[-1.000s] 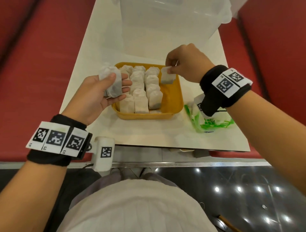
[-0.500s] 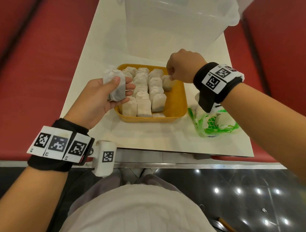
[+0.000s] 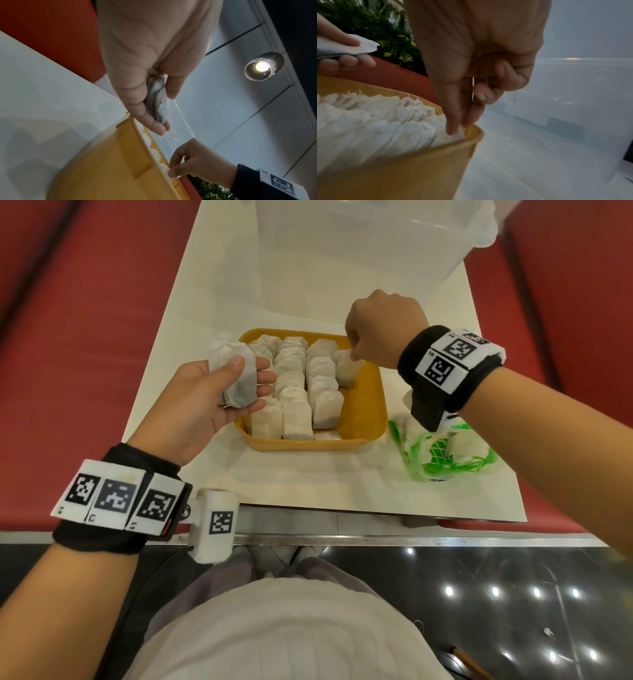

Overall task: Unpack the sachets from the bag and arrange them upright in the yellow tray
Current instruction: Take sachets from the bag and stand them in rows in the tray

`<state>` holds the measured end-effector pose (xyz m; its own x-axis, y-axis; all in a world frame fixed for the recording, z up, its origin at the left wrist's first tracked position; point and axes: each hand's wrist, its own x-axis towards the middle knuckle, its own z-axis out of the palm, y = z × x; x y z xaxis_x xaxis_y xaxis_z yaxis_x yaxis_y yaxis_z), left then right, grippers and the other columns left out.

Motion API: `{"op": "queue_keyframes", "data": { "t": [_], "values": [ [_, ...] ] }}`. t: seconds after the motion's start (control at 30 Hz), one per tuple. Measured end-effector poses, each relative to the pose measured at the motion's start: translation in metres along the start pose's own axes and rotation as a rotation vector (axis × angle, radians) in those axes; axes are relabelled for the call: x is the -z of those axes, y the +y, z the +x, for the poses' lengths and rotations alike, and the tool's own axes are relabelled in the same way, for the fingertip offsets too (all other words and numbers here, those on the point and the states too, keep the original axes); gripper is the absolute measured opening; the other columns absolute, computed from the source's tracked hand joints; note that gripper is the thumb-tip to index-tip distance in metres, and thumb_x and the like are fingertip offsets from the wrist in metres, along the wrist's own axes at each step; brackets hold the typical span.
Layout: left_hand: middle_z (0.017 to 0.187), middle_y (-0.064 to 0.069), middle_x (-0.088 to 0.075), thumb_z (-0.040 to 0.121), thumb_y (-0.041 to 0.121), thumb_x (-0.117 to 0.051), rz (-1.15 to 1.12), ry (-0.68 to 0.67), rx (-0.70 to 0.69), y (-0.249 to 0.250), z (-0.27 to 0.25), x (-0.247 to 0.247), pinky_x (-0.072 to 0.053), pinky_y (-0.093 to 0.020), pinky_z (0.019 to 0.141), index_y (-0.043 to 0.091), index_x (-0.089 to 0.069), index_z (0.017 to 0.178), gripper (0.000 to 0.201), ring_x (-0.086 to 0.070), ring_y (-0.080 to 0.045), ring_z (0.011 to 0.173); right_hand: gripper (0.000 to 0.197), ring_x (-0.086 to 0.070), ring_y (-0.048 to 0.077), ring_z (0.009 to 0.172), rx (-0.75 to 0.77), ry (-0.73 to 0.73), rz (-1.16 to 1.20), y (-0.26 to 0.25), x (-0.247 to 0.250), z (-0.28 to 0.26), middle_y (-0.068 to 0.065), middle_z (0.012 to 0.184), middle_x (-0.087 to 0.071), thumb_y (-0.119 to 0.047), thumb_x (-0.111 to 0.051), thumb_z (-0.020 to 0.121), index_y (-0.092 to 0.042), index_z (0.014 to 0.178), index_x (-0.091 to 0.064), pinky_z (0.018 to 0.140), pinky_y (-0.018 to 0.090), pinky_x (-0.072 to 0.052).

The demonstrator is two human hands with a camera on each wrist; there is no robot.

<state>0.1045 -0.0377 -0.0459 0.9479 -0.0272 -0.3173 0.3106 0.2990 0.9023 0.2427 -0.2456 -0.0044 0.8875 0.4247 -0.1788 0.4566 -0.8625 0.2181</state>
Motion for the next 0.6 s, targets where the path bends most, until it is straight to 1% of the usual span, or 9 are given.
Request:
{"op": "queue_keyframes", "data": {
  "t": [0.07,0.13,0.23,0.33,0.4,0.53,0.6],
  "values": [
    [0.106,-0.008,-0.073,0.103,0.023,-0.041,-0.002,0.002,0.003,0.0,0.0,0.0,-0.057,-0.029,0.087,0.007,-0.064,0.114,0.03,-0.069,-0.02,0.102,0.01,-0.054,0.028,0.069,0.012,-0.014,-0.033,-0.002,-0.004,-0.001,0.01,0.082,-0.053,-0.013,-0.06,0.089,-0.007,0.096,-0.065,0.063,0.033,-0.043],
    [0.105,-0.008,-0.073,0.103,0.022,-0.041,-0.002,0.005,0.004,0.0,0.0,-0.001,-0.057,-0.029,0.087,0.007,-0.064,0.114,0.03,-0.069,-0.02,0.102,0.01,-0.052,0.028,0.066,0.018,-0.019,-0.068,-0.005,-0.006,0.0,0.011,0.08,-0.052,-0.009,-0.055,0.091,-0.006,0.094,-0.064,0.062,0.033,-0.042],
    [0.105,-0.008,-0.073,0.103,0.022,-0.041,-0.003,0.008,0.004,-0.001,-0.001,-0.001,-0.057,-0.029,0.087,0.006,-0.064,0.113,0.03,-0.069,-0.02,0.102,0.01,-0.051,0.029,0.065,0.039,-0.016,-0.087,-0.008,-0.003,0.001,0.011,0.079,-0.051,-0.007,-0.053,0.089,-0.006,0.091,-0.063,0.061,0.032,-0.04],
    [0.106,-0.009,-0.072,0.103,0.022,-0.04,-0.005,0.014,0.005,-0.001,-0.002,-0.002,-0.057,-0.029,0.087,0.005,-0.063,0.115,0.031,-0.069,-0.02,0.102,0.013,-0.053,0.029,0.07,0.096,-0.033,-0.083,-0.008,0.004,-0.001,0.011,0.084,-0.052,-0.009,-0.055,0.09,-0.008,0.098,-0.066,0.065,0.034,-0.045],
    [0.106,-0.009,-0.072,0.103,0.022,-0.04,-0.003,0.015,0.003,-0.001,-0.002,-0.002,-0.057,-0.029,0.086,0.005,-0.063,0.116,0.031,-0.069,-0.02,0.101,0.016,-0.053,0.029,0.072,0.132,-0.053,-0.094,-0.006,0.008,-0.003,0.011,0.088,-0.053,-0.011,-0.056,0.091,-0.01,0.103,-0.066,0.067,0.034,-0.045],
    [0.108,-0.01,-0.071,0.103,0.023,-0.041,0.002,0.012,0.0,-0.001,-0.003,-0.002,-0.057,-0.029,0.086,0.005,-0.063,0.116,0.032,-0.069,-0.021,0.101,0.015,-0.054,0.029,0.073,0.139,-0.083,-0.091,-0.001,0.009,-0.003,0.009,0.087,-0.05,-0.009,-0.055,0.091,-0.011,0.102,-0.065,0.066,0.034,-0.043],
    [0.108,-0.011,-0.071,0.103,0.023,-0.041,-0.001,0.014,-0.002,0.0,-0.003,-0.001,-0.057,-0.029,0.086,0.005,-0.063,0.116,0.032,-0.069,-0.02,0.101,0.015,-0.057,0.031,0.08,0.116,-0.082,-0.043,0.002,0.005,-0.001,0.008,0.088,-0.05,-0.006,-0.054,0.09,-0.011,0.101,-0.063,0.067,0.034,-0.042]
  ]
}}
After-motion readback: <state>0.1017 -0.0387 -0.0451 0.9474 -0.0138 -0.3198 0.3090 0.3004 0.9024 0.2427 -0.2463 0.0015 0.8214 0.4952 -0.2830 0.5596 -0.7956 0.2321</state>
